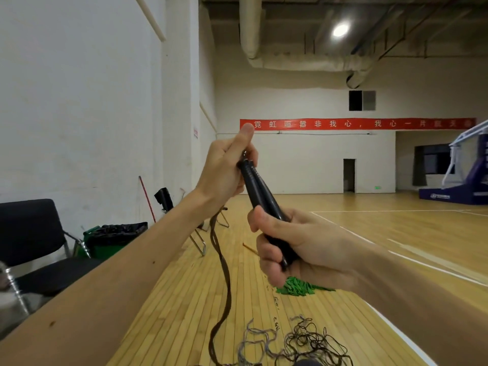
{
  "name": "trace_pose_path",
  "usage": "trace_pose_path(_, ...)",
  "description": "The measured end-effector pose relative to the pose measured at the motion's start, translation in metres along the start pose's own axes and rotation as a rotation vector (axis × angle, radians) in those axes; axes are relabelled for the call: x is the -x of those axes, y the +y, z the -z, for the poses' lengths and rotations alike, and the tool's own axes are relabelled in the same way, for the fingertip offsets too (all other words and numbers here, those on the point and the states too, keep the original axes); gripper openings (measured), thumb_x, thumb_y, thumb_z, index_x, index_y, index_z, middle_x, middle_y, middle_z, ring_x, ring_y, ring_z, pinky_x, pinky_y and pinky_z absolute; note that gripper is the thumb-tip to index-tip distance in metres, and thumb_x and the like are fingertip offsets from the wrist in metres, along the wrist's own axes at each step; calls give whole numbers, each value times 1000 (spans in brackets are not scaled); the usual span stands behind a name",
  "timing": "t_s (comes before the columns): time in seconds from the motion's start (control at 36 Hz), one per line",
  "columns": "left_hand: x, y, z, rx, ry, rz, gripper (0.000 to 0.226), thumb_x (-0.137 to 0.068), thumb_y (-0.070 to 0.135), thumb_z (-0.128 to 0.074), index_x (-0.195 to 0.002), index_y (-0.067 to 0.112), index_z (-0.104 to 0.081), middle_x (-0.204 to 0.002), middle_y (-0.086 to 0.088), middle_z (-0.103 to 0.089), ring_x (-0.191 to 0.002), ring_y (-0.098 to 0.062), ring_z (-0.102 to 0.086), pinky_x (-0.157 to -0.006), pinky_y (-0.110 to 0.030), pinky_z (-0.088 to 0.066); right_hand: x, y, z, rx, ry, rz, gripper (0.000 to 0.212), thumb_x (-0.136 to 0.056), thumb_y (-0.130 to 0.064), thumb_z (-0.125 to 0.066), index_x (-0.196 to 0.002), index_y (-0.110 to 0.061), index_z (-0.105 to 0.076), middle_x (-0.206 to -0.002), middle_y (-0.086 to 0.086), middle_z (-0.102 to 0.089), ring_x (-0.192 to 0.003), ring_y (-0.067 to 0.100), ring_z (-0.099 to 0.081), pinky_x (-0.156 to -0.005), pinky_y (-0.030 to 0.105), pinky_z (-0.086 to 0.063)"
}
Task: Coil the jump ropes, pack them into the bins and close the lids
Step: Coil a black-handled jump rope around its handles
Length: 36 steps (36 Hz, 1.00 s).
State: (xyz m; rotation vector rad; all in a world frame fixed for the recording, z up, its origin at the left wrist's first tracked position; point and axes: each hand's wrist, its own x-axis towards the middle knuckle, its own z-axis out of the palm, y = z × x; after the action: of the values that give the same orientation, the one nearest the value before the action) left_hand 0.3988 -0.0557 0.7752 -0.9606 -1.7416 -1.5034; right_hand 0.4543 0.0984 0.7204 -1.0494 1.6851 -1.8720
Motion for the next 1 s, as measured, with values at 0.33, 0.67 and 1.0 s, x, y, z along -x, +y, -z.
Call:
trace_pose_path(0.33,15,-12,-11,435,-126,407,66,-103,57,-33,-58,27,-71,-68,3,-46,-65,-12,-36,-66,-27,-30,-2,-13,-5,86,116,128,28,-91,-39,-55,-90,-12,-49,-59,0,-37,-43,12,-40,-43,21,-38)
trace_pose_path(0.67,33,-20,-22,100,-328,416,42,-108,45,-27,-95,12,-51,-55,5,-25,-43,-9,-21,-40,-21,-21,-10,-32,38,545,500,257,22,-105,-25,-48,-97,-6,-55,-61,0,-48,-51,14,-43,-48,23,-39)
trace_pose_path(1.0,34,-15,-15,-1127,-511,-134,25,-107,43,-27,-102,26,-45,-76,8,-49,-68,-8,-52,-69,-32,-49,-15,-17,79,1141,684,79,34,-105,-36,-49,-102,-4,-60,-71,4,-47,-55,15,-39,-53,28,-33)
